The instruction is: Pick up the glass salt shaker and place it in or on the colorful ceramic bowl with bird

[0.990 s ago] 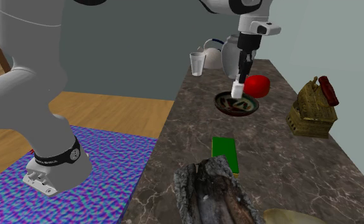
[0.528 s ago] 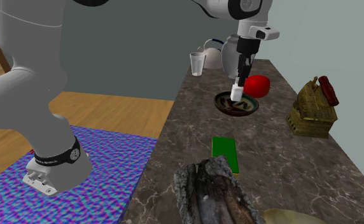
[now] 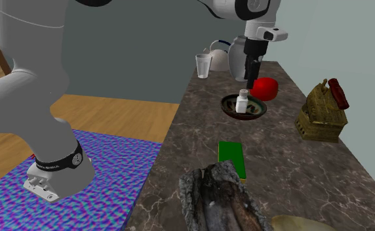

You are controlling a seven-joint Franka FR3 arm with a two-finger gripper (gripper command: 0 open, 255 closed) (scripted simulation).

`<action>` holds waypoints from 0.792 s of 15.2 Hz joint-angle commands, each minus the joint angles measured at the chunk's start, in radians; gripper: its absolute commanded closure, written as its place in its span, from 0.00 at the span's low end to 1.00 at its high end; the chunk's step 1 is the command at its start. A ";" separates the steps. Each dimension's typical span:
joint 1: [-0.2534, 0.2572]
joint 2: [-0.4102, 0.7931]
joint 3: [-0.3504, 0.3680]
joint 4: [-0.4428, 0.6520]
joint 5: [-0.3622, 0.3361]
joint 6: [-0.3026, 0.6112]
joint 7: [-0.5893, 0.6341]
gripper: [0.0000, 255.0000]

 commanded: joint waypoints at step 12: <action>0.005 -0.016 0.005 0.104 0.009 -0.119 -0.008 0.00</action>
